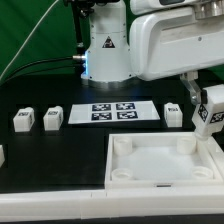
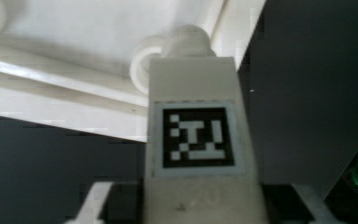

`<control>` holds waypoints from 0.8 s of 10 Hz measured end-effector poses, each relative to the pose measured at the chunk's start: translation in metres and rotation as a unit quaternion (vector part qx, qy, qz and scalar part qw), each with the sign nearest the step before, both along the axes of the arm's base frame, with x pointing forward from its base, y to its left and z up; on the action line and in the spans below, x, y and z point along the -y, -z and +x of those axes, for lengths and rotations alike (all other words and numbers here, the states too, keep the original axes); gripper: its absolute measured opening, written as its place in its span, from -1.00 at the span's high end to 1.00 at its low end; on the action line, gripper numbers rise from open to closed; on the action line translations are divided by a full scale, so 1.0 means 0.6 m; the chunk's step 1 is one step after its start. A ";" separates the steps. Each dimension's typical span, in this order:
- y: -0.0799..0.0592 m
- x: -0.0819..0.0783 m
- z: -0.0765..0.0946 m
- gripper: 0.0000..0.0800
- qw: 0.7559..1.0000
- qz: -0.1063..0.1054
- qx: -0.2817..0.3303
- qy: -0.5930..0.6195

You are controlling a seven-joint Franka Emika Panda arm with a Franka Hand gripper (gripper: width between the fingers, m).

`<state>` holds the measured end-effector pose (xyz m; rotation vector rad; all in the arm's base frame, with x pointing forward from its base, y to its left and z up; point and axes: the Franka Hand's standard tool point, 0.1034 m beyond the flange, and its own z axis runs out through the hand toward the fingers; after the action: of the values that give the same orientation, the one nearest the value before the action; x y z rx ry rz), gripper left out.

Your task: Assemble one leg

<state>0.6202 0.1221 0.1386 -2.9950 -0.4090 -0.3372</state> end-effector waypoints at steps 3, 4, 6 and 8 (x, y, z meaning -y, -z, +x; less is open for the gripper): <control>0.013 0.019 -0.003 0.26 0.996 0.001 0.093 -0.002; 0.013 0.039 0.004 0.26 0.996 -0.003 0.092 -0.003; 0.025 0.058 0.007 0.26 0.996 -0.002 0.087 0.009; 0.038 0.060 0.012 0.26 0.994 0.000 0.109 0.013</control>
Offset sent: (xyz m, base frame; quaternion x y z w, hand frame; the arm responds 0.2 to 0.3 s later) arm 0.0076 -0.0293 -0.0046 0.0131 -0.0124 -0.0237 0.9996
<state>0.6276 0.0863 0.1156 -2.9757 -0.3883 -0.6691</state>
